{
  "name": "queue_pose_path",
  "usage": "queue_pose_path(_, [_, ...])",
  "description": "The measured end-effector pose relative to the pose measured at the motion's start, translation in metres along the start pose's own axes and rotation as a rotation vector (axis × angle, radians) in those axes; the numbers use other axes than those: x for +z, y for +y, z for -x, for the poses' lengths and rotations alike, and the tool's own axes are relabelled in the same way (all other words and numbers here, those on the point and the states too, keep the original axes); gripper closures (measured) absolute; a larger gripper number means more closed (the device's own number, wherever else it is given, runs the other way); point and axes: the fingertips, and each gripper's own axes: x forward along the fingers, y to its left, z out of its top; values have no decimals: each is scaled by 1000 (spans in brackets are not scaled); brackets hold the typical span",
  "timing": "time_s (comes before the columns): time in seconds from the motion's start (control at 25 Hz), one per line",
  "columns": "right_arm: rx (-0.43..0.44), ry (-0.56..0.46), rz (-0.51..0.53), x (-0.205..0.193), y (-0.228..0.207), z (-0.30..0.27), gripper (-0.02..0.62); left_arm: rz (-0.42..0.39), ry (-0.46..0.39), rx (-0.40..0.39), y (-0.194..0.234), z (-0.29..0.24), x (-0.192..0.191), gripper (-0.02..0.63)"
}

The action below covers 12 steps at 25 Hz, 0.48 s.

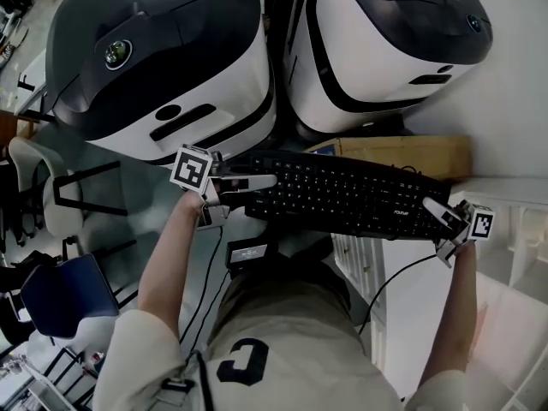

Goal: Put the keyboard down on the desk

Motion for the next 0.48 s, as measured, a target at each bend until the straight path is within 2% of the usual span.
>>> queue_pose_path(0.16, [24, 35, 11, 0, -6, -4, 474, 15, -39, 36, -2, 3, -10, 520])
queue_pose_path(0.28, [9, 2, 13, -6, 3, 7, 474, 46, -13, 1, -6, -9, -8, 518])
queue_pose_path(0.36, [6, -24, -1, -9, 2, 10, 474, 41, 12, 11, -5, -6, -4, 517])
queue_pose_path(0.48, [17, -15, 20, -8, 4, 1, 472, 71, -7, 17, -10, 1, 6, 517])
